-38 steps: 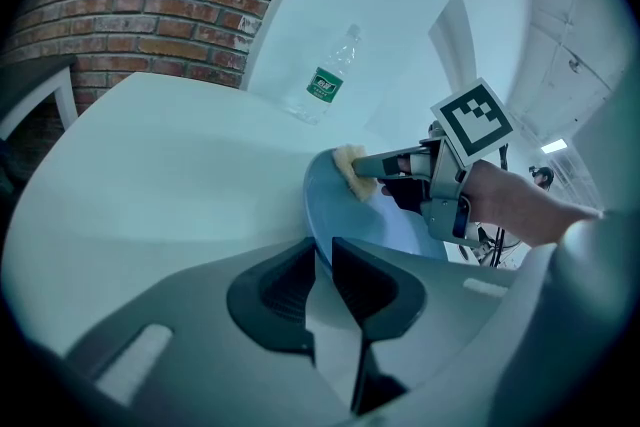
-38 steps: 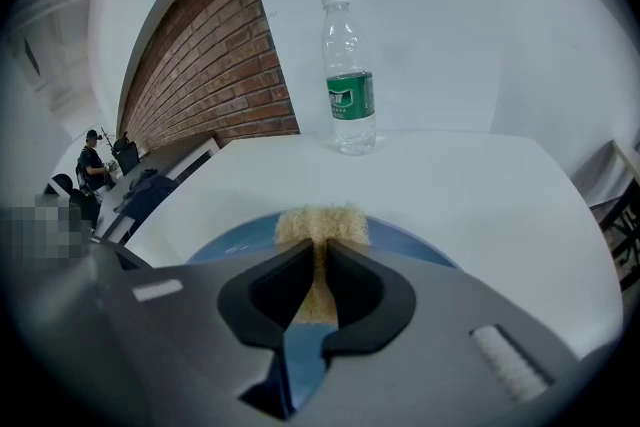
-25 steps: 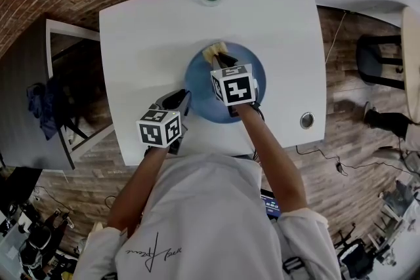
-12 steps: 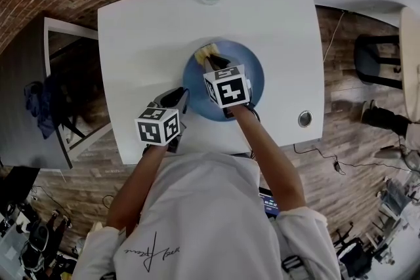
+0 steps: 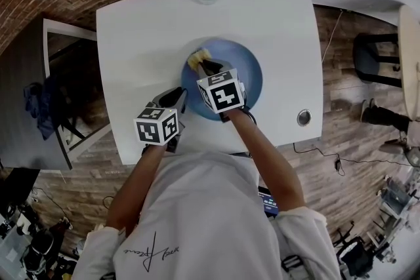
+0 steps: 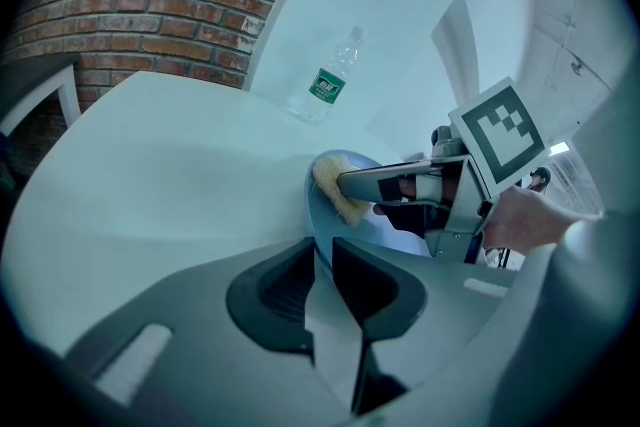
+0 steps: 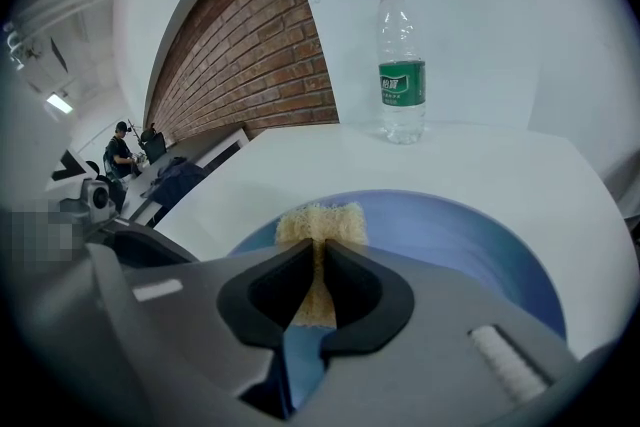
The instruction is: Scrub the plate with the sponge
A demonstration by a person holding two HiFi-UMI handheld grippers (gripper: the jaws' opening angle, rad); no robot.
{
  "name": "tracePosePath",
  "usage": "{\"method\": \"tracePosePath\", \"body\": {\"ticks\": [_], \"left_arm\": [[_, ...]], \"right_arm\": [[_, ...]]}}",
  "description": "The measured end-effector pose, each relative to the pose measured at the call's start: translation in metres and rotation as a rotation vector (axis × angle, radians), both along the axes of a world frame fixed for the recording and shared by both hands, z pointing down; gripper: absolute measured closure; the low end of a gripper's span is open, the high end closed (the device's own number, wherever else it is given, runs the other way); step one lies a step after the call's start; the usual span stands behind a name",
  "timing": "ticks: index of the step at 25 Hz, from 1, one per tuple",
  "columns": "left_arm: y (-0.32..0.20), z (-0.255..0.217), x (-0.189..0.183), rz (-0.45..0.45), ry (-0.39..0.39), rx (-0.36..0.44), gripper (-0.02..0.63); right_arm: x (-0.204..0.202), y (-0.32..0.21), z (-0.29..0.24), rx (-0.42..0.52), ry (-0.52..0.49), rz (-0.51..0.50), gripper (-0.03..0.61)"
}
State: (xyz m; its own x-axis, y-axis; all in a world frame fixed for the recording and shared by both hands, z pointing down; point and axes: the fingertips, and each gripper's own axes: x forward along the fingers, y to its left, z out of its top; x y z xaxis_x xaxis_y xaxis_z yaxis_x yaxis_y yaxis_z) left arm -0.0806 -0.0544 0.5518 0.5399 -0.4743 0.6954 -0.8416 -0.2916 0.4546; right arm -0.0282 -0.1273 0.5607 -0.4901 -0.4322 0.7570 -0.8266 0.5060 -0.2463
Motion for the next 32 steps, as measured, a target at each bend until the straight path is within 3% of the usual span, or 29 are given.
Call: {"method": "tracePosePath", "body": {"ticks": [32], "left_arm": [[-0.001,0.001,-0.002,-0.019,0.01,0.01,0.541]], "right_arm": [[-0.015,0.047,0.006,-0.161,-0.096,-0.074,0.537]]}}
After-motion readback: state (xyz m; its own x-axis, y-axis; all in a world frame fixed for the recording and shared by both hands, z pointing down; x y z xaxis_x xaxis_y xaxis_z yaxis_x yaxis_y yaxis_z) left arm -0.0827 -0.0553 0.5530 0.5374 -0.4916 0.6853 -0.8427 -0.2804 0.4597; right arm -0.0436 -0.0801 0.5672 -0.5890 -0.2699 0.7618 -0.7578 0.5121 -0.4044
